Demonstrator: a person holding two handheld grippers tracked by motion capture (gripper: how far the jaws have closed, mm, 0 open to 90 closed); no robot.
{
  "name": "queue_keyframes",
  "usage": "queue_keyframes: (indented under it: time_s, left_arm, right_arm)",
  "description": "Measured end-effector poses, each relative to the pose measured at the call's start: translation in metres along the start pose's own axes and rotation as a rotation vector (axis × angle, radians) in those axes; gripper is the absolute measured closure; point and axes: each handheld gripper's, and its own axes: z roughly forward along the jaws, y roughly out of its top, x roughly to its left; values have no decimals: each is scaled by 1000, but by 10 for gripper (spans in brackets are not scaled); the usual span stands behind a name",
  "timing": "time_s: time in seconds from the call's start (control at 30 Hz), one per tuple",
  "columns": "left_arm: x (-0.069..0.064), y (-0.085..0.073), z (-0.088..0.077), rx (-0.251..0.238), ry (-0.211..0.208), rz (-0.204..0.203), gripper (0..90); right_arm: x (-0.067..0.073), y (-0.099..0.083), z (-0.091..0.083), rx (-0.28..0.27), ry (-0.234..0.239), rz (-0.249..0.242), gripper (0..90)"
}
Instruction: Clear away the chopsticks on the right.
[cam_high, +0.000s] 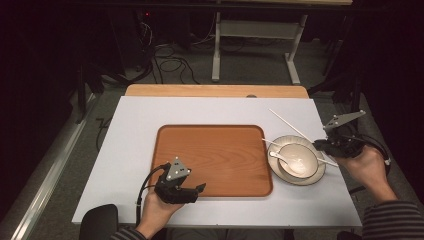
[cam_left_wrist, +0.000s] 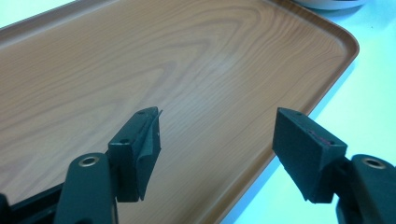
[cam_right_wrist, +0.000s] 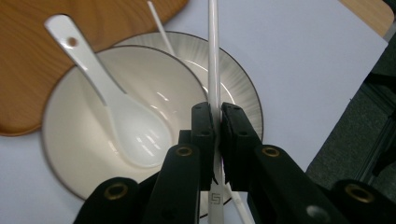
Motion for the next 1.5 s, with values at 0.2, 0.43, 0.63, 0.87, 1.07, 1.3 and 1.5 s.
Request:
queue_keyframes:
  time_s: [0.2,0.43,0.63,0.87,1.07,1.3,1.5]
  left_arm:
    - [1,2,1,-8,-9,3,325]
    - [1,4,2,-10,-19,11,325]
    - [2,4,0,-18,-15,12,324]
    - [2,4,-2,-22,-14,12,324]
    - [2,4,-3,-25,-12,12,324]
    - [2,4,-3,-24,-12,11,324]
    - [1,3,-5,-28,-11,11,324]
  right_arm:
    - [34,6,-15,-44,20,-9,861]
    - [66,13,-16,-75,57,-14,860]
    - [94,21,-7,-72,98,-44,860]
    - [113,29,13,-65,140,-38,860]
    - [130,39,33,-48,139,-52,860]
    - [141,43,65,2,139,-47,860]
    - [143,44,87,17,141,-14,859]
